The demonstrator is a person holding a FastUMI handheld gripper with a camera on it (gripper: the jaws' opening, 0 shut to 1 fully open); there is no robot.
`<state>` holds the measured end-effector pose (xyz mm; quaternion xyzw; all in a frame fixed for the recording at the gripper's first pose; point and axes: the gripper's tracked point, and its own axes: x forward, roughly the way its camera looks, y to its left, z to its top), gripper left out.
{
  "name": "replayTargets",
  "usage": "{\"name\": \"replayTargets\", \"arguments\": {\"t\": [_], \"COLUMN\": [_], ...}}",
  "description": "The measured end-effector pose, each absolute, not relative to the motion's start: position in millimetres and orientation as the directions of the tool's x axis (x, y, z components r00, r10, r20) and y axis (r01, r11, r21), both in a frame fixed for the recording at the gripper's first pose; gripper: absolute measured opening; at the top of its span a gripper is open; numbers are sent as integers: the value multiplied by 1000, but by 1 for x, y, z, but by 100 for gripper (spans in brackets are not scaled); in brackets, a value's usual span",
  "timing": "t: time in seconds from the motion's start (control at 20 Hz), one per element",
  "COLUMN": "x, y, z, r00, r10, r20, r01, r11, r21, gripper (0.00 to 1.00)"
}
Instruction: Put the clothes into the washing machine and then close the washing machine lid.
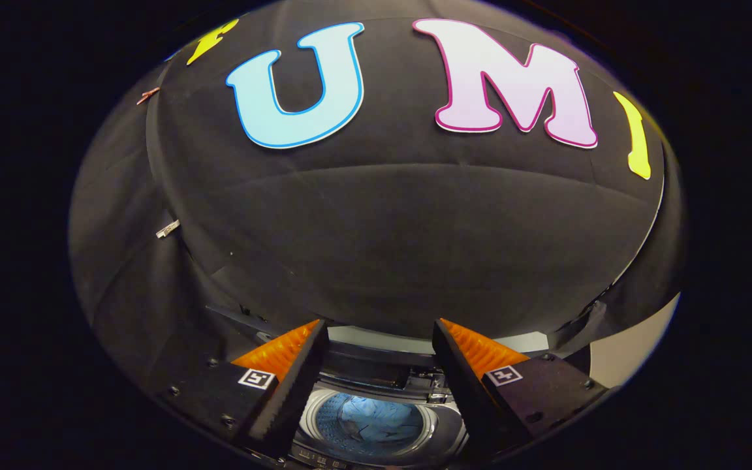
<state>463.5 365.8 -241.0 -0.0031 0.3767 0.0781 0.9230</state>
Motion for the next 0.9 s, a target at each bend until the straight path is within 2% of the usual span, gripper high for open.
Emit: {"name": "replayTargets", "arguments": {"t": [0.35, 0.9], "x": [423, 342], "y": [370, 375], "z": [-236, -250], "r00": [703, 651], "r10": [153, 175], "r20": [-695, -738], "r01": [-218, -223], "r11": [976, 974], "r21": [-5, 35], "gripper": [100, 100]}}
